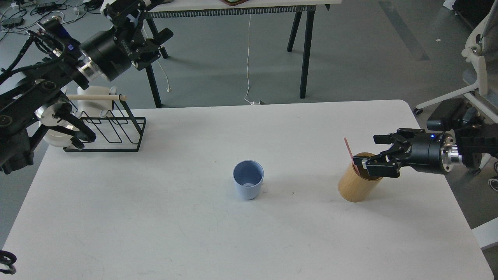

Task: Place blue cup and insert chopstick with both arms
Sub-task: 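Move the right gripper to the pink stick in the tan cup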

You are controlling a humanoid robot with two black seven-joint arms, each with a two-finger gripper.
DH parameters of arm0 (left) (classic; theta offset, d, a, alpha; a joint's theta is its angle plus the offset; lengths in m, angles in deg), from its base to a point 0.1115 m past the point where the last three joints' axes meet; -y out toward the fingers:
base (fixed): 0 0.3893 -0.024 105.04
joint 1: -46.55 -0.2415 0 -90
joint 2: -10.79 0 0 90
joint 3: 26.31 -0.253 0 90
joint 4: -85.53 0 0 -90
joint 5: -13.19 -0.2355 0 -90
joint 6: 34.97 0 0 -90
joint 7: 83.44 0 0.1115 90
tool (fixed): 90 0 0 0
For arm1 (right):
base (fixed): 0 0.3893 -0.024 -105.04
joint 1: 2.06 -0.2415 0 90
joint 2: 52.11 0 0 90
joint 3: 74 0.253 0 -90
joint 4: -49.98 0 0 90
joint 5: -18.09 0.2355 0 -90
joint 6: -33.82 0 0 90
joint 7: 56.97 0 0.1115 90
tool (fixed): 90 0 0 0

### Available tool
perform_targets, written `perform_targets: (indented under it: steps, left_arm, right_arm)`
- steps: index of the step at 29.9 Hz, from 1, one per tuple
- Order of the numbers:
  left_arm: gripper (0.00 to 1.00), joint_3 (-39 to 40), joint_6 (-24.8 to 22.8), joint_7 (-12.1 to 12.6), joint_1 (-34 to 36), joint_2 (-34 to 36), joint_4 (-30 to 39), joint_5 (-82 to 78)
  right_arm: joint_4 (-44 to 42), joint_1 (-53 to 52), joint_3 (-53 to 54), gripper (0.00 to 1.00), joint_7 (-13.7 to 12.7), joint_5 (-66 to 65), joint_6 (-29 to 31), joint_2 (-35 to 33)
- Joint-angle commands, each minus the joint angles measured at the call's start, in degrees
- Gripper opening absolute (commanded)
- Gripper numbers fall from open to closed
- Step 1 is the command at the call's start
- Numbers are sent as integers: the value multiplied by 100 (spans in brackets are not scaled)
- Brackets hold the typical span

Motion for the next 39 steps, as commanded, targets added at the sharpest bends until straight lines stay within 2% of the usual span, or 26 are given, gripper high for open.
perform_targets:
  steps: [1, 5, 8, 10, 13, 16, 26, 29, 31, 39]
  left_arm:
    - [95, 0, 0, 0, -8, -20, -11, -4]
    - [96, -9, 0, 0, -51, -11, -11, -4]
    - [96, -9, 0, 0, -87, 15, -11, -13]
    - [96, -9, 0, 0, -96, 16, -20, -13]
    - [96, -9, 0, 0, -139, 16, -20, -13]
    - [97, -9, 0, 0, -139, 16, -20, -13]
    - [97, -9, 0, 0, -148, -28, -20, -13]
    - [97, -9, 0, 0, -148, -28, -20, -13]
    - [97, -9, 0, 0, -157, -28, -28, -13]
    - [97, -9, 0, 0, -210, -28, -20, -13]
  right_arm:
    - [-207, -6, -35, 97, 0, 0, -222, 322]
    - [-401, 3, -35, 95, 0, 0, -266, 577]
    - [-428, 3, -43, 90, 0, 9, -266, 656]
    - [-428, 3, -43, 81, 0, 9, -266, 665]
    - [-419, -15, -43, 62, 0, 9, -266, 657]
    - [-401, -33, -43, 49, 0, 18, -266, 604]
    - [-392, -24, -35, 20, 0, 35, -266, 411]
    - [-392, -15, -35, 18, 0, 44, -266, 410]
    - [-384, -15, -26, 14, 0, 53, -266, 402]
    - [-331, -24, 97, 11, 0, 106, -284, 226]
